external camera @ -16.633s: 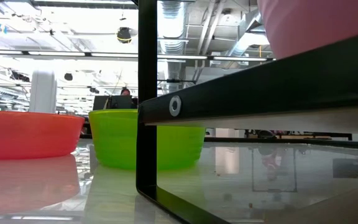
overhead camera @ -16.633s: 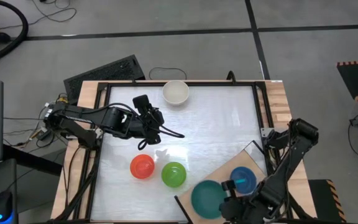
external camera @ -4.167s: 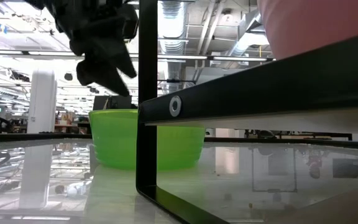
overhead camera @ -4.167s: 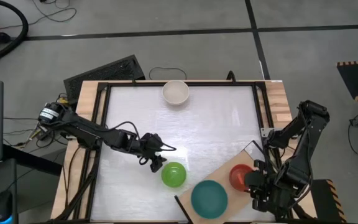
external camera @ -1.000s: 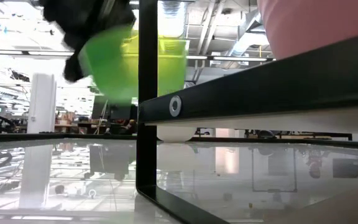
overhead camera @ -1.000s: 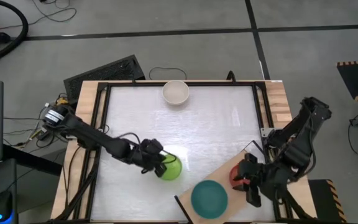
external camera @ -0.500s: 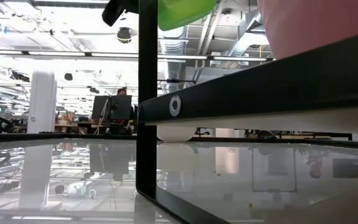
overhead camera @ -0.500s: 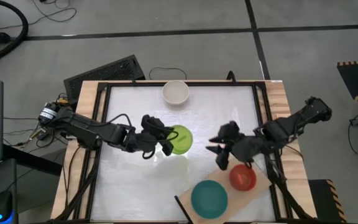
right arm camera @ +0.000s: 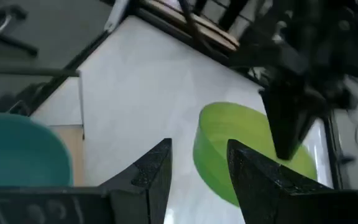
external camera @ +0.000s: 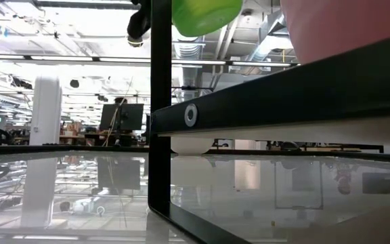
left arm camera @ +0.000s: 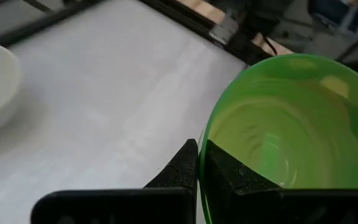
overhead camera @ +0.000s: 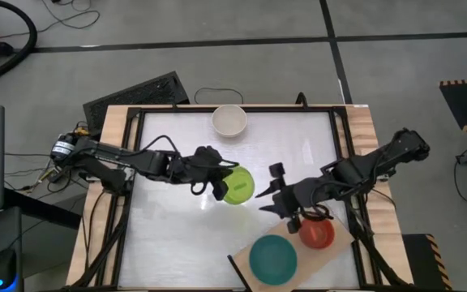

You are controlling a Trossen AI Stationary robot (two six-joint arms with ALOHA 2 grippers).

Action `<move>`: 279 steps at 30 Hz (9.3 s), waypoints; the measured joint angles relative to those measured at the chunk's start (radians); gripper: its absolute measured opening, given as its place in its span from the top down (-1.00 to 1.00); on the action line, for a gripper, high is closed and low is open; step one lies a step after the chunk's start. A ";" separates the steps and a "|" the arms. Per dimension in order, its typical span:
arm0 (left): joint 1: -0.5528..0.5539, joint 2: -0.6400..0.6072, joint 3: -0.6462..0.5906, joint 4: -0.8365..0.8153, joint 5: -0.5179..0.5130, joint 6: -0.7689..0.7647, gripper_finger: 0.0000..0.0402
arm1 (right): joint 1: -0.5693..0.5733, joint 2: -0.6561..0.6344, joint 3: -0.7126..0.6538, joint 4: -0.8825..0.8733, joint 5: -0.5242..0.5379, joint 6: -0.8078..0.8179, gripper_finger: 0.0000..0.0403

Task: Place and stack bowls onto a shelf
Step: Stack the green bowl on top of the orange bowl on the shelf, then stack the white bowl on top of the dark green bowl on the shelf

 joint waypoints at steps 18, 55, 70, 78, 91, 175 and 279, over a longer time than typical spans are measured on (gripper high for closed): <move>0.049 0.060 0.013 0.026 0.270 -0.006 1.00 | -0.118 0.061 0.000 0.004 -0.285 -0.112 0.11; 0.055 0.097 0.015 0.102 0.353 0.082 0.88 | -0.164 0.155 0.001 -0.150 -0.423 -0.160 0.89; 0.069 -0.025 0.090 0.015 0.346 0.206 -0.11 | -0.024 0.039 0.000 -0.331 -0.103 0.278 0.89; 0.069 -0.137 0.116 -0.002 0.212 0.266 -0.14 | 0.292 -0.053 0.000 -0.541 0.117 0.817 0.89; 0.069 -0.186 0.115 -0.102 0.134 0.284 -0.14 | 0.646 0.135 0.000 -0.724 0.163 1.461 0.89; 0.762 0.440 0.114 -0.163 0.504 1.226 -0.13 | 0.649 0.024 -0.040 -0.661 0.174 1.569 0.72; -0.158 -0.109 0.118 0.223 0.648 0.845 -0.07 | -0.261 0.189 0.219 0.234 -1.176 0.476 0.86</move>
